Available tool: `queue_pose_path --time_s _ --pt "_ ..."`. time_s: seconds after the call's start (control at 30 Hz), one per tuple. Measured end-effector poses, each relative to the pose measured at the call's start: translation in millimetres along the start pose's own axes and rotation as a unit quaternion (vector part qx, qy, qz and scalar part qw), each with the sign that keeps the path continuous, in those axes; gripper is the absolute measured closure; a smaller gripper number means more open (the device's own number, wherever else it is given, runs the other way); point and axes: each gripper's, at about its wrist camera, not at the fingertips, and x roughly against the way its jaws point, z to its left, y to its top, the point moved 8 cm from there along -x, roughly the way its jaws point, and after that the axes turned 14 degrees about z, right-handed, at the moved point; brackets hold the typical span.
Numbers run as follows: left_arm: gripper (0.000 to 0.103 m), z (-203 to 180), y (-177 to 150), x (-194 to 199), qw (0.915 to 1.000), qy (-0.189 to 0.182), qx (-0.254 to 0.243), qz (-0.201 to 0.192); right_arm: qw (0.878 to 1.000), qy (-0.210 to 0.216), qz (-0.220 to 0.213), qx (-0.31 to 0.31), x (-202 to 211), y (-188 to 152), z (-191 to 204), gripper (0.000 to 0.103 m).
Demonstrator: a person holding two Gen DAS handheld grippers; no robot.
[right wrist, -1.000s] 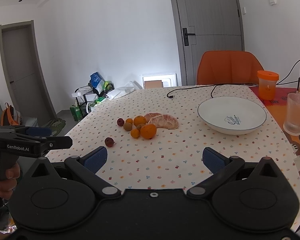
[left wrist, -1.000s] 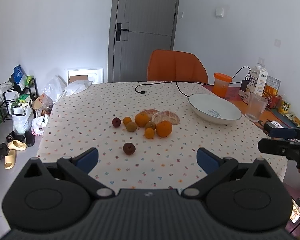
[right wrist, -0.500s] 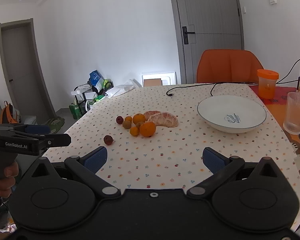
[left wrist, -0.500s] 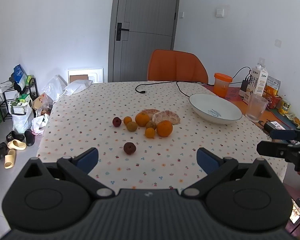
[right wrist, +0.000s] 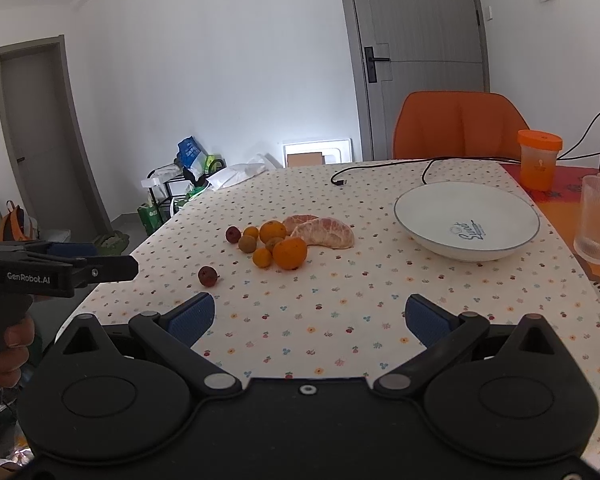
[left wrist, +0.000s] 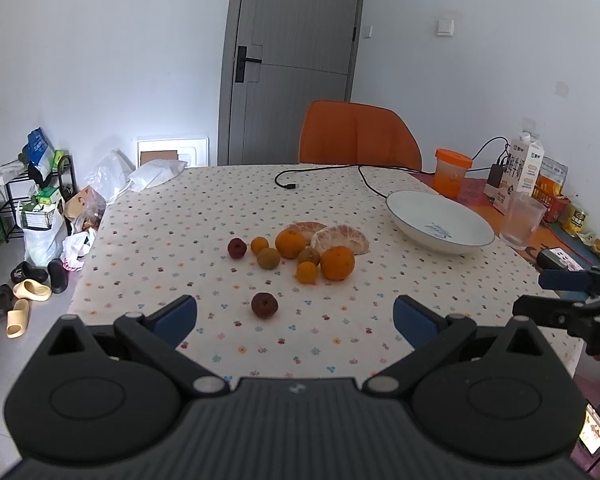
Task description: Organize fruits
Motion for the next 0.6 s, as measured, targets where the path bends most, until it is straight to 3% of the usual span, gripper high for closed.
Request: queue_pose_path --time_s 0.23,0.6 --pt "0.0 4.1 1.2 -20.0 1.0 -0.005 0.005 0.003 1.0 -0.003 -0.016 0.002 -13.8 5.9 -9.0 0.0" --pt "0.003 10.8 6.0 -49.6 0.9999 0.003 0.007 0.013 1.0 0.025 -0.009 -0.001 -41.3 16.0 -18.4 0.0"
